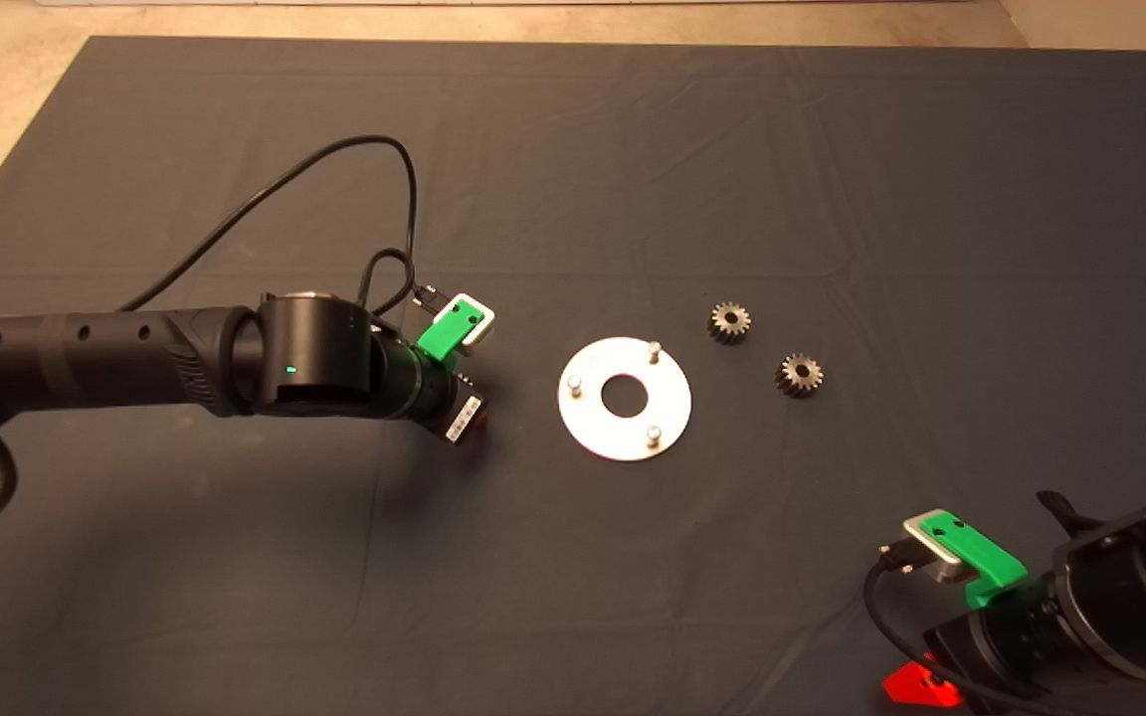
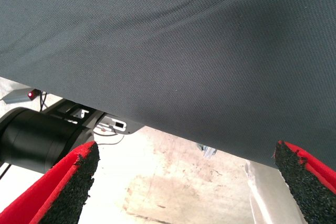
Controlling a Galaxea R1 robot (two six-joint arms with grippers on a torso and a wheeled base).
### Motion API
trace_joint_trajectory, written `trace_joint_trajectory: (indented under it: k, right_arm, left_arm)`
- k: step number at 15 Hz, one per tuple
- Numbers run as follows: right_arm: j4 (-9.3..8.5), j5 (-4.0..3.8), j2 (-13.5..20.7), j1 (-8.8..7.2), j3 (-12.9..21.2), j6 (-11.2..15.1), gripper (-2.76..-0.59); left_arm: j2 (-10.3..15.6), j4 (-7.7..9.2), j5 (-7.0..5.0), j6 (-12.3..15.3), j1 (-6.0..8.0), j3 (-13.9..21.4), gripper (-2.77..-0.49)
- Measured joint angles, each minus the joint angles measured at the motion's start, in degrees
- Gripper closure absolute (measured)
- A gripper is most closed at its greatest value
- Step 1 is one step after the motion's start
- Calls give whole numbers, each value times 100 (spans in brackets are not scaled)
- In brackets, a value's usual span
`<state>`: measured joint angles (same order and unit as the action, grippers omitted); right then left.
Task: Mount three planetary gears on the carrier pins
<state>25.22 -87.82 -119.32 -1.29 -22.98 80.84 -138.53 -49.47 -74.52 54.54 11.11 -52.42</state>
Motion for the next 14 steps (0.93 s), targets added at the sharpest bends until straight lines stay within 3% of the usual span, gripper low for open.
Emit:
trace_joint_trajectory:
  k: [5, 14]
  right_arm:
    - [0, 0, 33, 0, 0, -2, -250]
    - [0, -1, 80, -35, 0, 0, -250]
  left_arm:
    - [30, -15, -1, -60, 0, 0, -111]
    - [83, -15, 90, -83, 0, 0, -95]
